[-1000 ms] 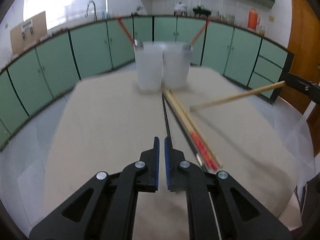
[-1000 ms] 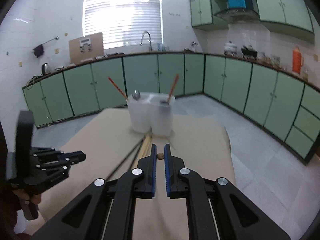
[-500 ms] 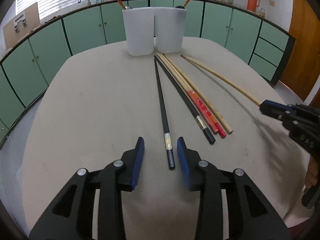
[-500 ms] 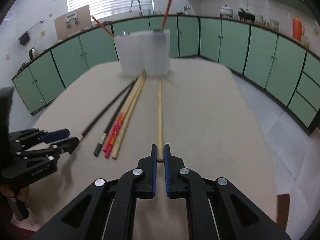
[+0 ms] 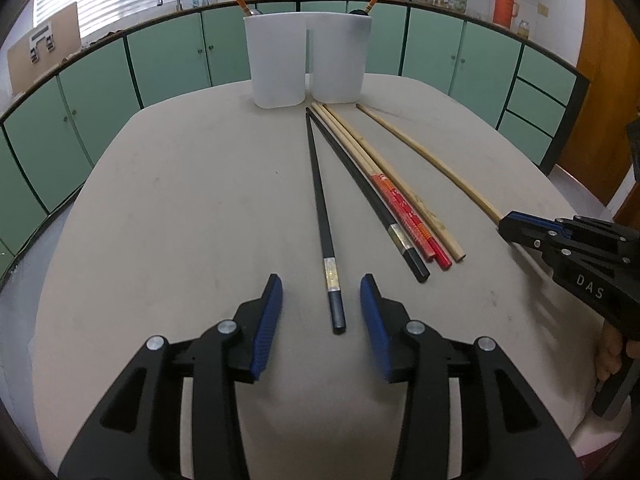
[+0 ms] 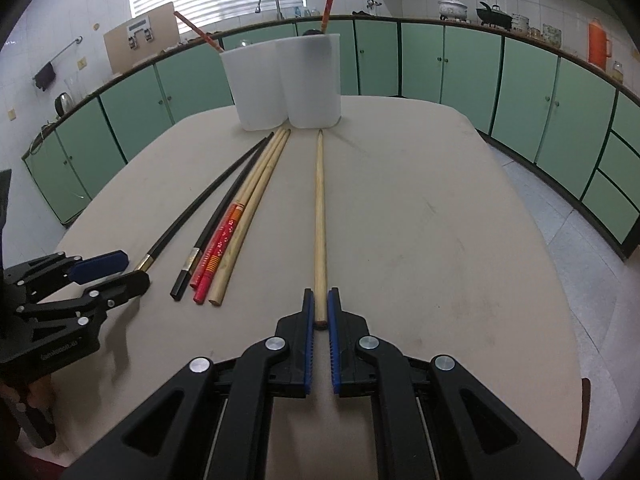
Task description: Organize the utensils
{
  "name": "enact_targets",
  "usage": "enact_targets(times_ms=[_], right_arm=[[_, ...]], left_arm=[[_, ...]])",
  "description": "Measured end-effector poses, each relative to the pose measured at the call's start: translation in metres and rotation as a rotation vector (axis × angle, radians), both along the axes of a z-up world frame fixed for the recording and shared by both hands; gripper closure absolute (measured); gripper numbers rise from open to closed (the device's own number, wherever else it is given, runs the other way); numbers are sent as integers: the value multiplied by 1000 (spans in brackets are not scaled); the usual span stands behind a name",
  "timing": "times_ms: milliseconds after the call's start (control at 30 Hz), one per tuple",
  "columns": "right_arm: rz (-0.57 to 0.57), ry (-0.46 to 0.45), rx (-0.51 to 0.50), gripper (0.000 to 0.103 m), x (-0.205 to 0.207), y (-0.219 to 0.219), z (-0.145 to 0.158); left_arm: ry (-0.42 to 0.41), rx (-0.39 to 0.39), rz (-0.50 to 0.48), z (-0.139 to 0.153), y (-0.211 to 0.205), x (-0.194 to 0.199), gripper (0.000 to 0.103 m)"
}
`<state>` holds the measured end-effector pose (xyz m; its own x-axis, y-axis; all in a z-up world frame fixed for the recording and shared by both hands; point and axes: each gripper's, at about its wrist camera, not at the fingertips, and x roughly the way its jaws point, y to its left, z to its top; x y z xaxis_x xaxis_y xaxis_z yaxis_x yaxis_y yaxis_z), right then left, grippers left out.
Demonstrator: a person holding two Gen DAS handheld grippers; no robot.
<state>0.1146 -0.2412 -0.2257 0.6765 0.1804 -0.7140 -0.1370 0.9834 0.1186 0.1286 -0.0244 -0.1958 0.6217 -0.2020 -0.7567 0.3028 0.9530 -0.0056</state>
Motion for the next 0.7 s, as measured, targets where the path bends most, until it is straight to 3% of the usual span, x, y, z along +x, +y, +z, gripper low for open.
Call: enact_targets(times_ms=[267, 467, 700], right_arm=[[0, 5, 5, 96, 3, 0, -1], [0, 5, 5, 96, 3, 0, -1], [8, 8, 18, 94, 3, 0, -2]], left_arm=[[-16, 1, 5, 0, 3, -10, 68], [-29, 18, -12, 0, -2, -8, 96], [-33, 37, -4, 3, -4, -8, 97]])
